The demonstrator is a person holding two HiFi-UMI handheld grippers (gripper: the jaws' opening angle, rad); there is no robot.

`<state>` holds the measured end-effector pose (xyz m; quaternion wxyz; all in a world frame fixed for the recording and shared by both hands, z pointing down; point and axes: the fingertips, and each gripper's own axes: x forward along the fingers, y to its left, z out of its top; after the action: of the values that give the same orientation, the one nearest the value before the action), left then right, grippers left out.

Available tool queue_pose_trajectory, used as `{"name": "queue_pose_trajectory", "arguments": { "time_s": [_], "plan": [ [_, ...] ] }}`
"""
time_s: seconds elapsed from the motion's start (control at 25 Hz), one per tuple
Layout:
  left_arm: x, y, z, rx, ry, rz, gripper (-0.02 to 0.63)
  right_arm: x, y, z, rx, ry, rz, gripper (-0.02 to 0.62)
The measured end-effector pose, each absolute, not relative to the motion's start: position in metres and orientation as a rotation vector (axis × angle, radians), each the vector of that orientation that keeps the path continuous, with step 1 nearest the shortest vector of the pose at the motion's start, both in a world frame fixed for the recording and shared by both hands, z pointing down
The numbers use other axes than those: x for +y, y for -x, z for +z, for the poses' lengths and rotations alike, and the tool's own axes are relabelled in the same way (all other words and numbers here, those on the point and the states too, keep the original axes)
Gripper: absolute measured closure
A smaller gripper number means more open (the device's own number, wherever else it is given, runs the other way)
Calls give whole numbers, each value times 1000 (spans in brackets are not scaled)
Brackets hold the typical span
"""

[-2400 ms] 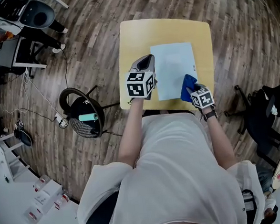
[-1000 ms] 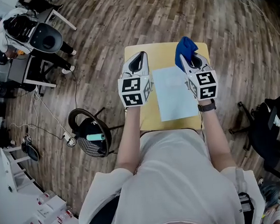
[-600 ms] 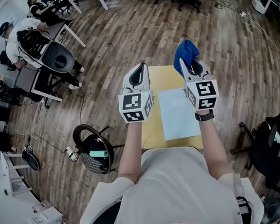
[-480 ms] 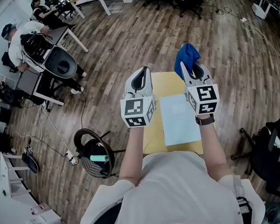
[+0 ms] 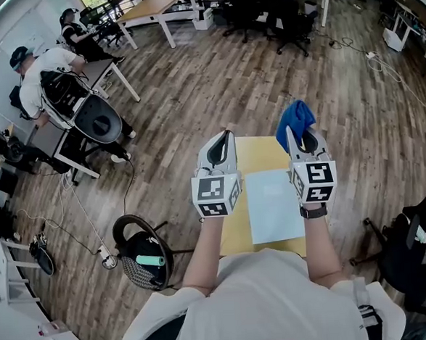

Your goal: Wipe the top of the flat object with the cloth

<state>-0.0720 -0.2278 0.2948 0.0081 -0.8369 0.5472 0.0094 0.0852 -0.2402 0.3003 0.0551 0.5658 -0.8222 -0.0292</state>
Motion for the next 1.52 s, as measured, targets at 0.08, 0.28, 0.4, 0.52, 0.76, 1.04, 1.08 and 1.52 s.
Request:
{"name": "queue_pose_trajectory", "arguments": {
  "time_s": [0.08, 0.28, 0.4, 0.52, 0.76, 1.04, 1.08, 1.52],
  "plan": [
    [-226, 71, 294, 1702, 2619, 32, 600, -238, -84, 304, -2493, -1712, -76, 531],
    [-223, 63, 297, 1675, 2628, 19, 600, -232, -82, 308, -2492, -1707, -77, 531],
    [-221, 57, 294, 1651, 2611, 2, 600, -230, -83, 309, -2493, -1709, -74, 531],
    [-219, 55, 293, 1640, 2611, 6, 600, -227, -81, 311, -2497, -1706, -72, 531],
    [-216, 56, 294, 1639, 2620, 5, 600, -223, -76, 313, -2500, -1695, -68, 531],
    [-210, 59, 296, 1638, 2635, 0, 600, -215, -70, 313, -2492, -1691, -64, 531],
    [-208, 60, 298, 1636, 2629, -11, 600, -214, -69, 315, -2489, -1690, -62, 531],
    [-195, 81, 308, 1635, 2621, -31, 600, -199, -45, 326, -2456, -1657, -74, 531]
  ]
}}
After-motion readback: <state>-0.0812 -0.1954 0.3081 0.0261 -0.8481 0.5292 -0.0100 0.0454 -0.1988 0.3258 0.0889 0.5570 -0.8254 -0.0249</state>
